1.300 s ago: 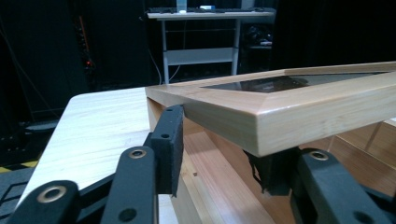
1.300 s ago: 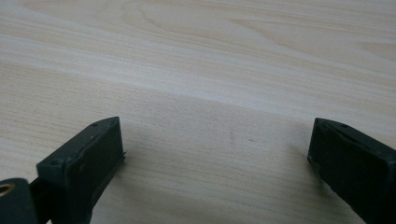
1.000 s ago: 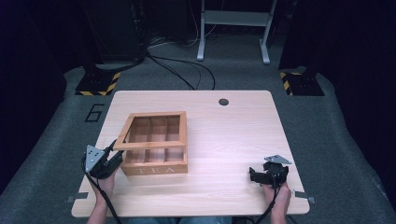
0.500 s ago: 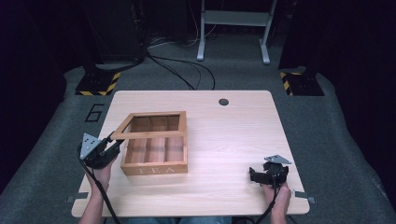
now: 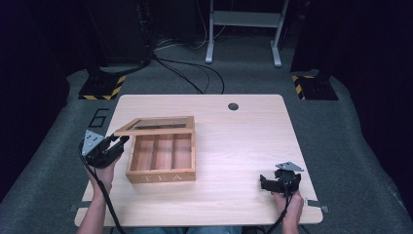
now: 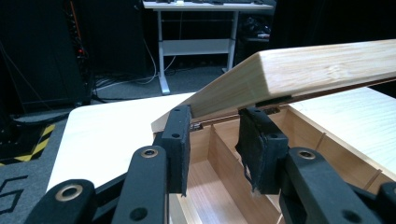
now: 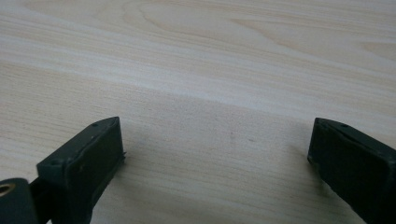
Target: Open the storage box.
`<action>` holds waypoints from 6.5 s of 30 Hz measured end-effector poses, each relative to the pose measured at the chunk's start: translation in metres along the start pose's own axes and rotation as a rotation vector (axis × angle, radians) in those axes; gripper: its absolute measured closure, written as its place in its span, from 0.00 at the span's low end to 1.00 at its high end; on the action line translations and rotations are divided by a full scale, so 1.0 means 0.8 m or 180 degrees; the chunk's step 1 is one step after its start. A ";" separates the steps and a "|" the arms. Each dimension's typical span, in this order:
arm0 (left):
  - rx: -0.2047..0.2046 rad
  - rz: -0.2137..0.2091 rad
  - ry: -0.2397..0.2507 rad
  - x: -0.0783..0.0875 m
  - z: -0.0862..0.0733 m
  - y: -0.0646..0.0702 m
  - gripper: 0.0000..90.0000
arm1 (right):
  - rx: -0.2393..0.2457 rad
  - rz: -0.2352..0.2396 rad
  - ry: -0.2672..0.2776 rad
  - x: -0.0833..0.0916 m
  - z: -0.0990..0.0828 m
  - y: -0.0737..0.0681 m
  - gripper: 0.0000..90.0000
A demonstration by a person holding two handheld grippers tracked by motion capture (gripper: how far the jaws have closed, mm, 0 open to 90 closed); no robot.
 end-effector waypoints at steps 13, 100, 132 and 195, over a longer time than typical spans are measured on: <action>-0.0003 -0.0077 -0.0094 -0.006 0.017 -0.011 0.71 | 0.0016 0.0012 0.0004 0.000 0.000 0.000 0.03; 0.0006 -0.0255 -0.0226 -0.046 0.070 -0.051 0.70 | 0.0016 0.0012 0.0005 0.000 0.000 0.000 0.03; -0.0017 -0.0269 -0.0226 -0.045 0.069 -0.051 0.70 | 0.0015 0.0012 0.0005 0.000 0.000 0.000 0.03; -0.0036 -0.0267 -0.0212 -0.044 0.069 -0.050 0.70 | 0.0014 0.0012 0.0005 0.000 0.000 0.000 0.03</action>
Point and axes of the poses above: each handheld gripper's, and its own axes: x roughly backward along the jaws, z roughly out of its top, y roughly to its right, the point moved 4 cm from there along -x, roughly forward along the jaws, and after that the axes turned 14 degrees about -x, right-handed, at the moved point
